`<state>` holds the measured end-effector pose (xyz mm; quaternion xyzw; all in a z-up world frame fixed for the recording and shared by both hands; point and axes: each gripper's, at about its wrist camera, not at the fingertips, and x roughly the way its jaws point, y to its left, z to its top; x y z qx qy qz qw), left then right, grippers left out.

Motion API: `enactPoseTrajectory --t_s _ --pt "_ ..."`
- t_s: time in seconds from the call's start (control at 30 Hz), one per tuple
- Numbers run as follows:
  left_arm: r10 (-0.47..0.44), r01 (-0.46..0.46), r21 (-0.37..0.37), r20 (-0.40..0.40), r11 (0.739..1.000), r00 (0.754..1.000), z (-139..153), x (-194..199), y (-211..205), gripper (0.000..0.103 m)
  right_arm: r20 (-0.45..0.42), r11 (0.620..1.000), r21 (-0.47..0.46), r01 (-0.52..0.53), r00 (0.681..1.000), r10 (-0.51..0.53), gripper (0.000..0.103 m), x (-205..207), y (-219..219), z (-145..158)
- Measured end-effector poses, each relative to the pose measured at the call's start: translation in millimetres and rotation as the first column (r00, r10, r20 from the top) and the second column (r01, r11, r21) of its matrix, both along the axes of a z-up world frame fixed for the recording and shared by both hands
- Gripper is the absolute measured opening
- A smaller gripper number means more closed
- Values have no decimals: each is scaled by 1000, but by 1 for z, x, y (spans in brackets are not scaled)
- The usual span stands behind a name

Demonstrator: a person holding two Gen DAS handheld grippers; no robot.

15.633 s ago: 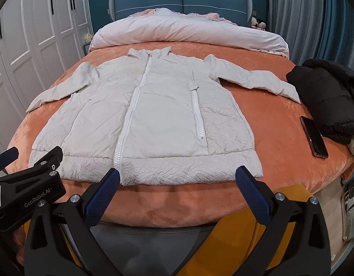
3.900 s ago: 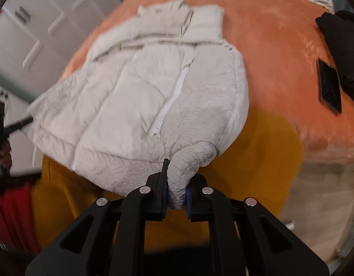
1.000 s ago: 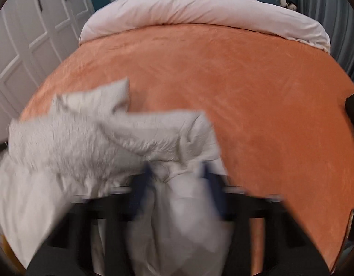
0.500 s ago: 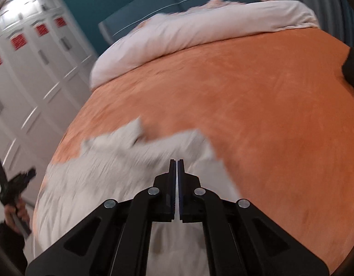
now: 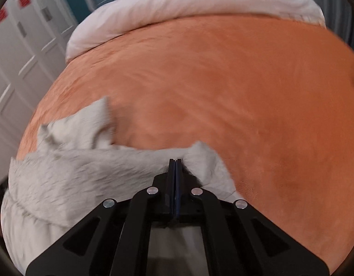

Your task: Fold large clothes

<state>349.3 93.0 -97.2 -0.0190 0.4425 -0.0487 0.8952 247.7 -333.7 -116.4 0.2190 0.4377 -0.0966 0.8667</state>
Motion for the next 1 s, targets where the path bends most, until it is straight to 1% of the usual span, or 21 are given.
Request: enactPoseTrajectory --t_s 0.03,0.07,0.13,0.23,0.27,0.33,0.37,0.4,0.43,0.47,0.53,0.57,0.6,0.63,0.67,0.7,0.77,0.8,0.87,0.93,1.0 --pt "1 -1 -5 3 1000 1000 -5 1 0 38 13 999 34 18 1000 -18 0 -2 -5 -7" --pt "6 -6 -13 3 1000 1000 -8 3 2 39 39 995 92 39 998 -43 0 -4 -14 -15" --pt "22 -22 -30 4 999 1000 -16 5 4 40 68 986 154 61 995 -73 0 -9 -22 -20" --pt "29 -28 -12 15 1000 999 -18 3 0 41 114 981 180 69 989 -90 0 -19 -24 -15" --pt "28 -28 -9 19 1000 999 -19 3 0 41 132 982 175 72 987 -96 3 -22 -23 -10" --pt "28 -27 -14 23 1000 999 -19 2 1 41 200 985 145 97 972 -126 30 -39 -21 8" --pt "28 -27 -17 24 999 999 -19 2 1 41 230 983 140 121 962 -151 60 -49 -20 15" --pt "28 -28 -17 25 999 999 -19 2 1 41 226 981 124 150 958 -175 77 -53 -20 19" --pt "28 -28 -16 25 999 999 -19 2 1 41 203 980 97 173 961 -190 76 -53 -19 21" --pt "29 -29 -13 27 1000 999 -19 2 1 41 177 982 82 168 968 -180 76 -48 -19 19" --pt "30 -30 -7 28 1000 999 -19 2 1 41 86 986 43 159 983 -163 59 -34 -18 11" --pt "31 -31 -4 29 1000 999 -19 2 0 41 55 989 44 144 988 -147 42 -28 -16 6" --pt "33 -33 0 30 999 999 -19 1 0 41 45 991 42 130 990 -132 30 -24 -14 4" --pt "34 -34 1 30 999 999 -19 0 -1 41 66 992 10 127 990 -128 21 -23 -11 9" --pt "35 -35 0 31 999 999 -19 0 0 41 77 992 -5 125 989 -124 17 -23 -7 14" --pt "36 -36 -4 31 999 999 -19 0 0 41 105 990 -19 139 985 -136 14 -26 -7 20" --pt "36 -36 -7 31 999 999 -19 0 0 41 135 985 -14 172 976 -168 13 -33 -13 21" --pt "36 -36 -6 33 999 999 -20 0 0 41 129 983 2 183 975 -182 13 -33 -17 14" --pt "37 -36 -12 33 999 999 -21 0 1 42 80 983 35 182 980 -185 14 -27 -18 -10" --pt "39 -39 -13 30 999 999 -22 1 1 42 49 983 43 180 982 -182 17 -15 -21 -19" --pt "41 -41 -4 28 999 999 -22 2 0 43 26 984 18 176 984 -176 19 -11 -20 -20"
